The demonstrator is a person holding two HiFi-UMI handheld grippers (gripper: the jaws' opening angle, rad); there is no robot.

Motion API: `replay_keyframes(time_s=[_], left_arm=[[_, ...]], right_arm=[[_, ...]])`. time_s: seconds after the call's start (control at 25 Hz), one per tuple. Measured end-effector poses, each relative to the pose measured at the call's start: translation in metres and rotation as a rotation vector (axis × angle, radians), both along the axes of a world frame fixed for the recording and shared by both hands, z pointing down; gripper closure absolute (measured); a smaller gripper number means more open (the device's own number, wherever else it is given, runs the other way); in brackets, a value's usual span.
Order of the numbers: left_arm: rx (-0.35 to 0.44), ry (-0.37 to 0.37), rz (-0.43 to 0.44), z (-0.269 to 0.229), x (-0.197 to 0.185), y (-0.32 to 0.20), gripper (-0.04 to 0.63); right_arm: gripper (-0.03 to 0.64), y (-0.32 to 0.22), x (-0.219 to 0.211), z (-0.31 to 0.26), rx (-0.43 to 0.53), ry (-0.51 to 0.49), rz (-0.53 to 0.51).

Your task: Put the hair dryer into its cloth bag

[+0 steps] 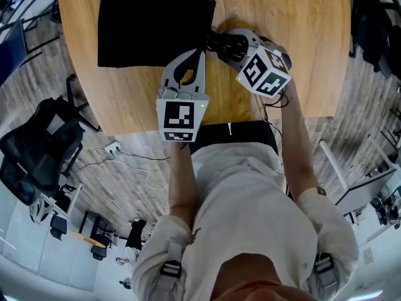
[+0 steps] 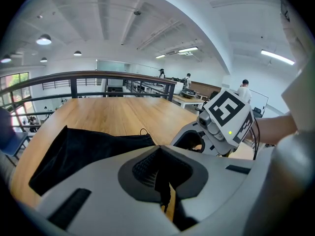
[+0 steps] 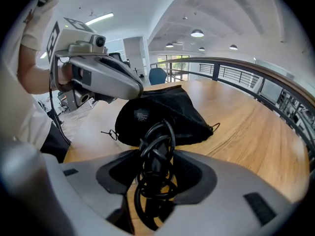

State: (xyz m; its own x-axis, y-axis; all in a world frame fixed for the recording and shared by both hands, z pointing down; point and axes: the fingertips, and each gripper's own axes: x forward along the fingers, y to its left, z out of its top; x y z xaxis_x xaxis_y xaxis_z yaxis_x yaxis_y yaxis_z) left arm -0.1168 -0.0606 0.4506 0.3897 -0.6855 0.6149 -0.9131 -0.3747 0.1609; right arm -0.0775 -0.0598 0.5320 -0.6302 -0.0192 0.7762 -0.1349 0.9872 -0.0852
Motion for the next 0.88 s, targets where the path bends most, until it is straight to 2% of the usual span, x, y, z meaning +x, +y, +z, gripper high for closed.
replay_keyframes(time_s=[0.88], left_arm=[[-0.006, 0.038, 0.009, 0.003, 0.004, 0.01, 0.578]], right_arm=[[0.393, 0.0, -0.038, 0.003, 0.055, -0.005, -0.057]])
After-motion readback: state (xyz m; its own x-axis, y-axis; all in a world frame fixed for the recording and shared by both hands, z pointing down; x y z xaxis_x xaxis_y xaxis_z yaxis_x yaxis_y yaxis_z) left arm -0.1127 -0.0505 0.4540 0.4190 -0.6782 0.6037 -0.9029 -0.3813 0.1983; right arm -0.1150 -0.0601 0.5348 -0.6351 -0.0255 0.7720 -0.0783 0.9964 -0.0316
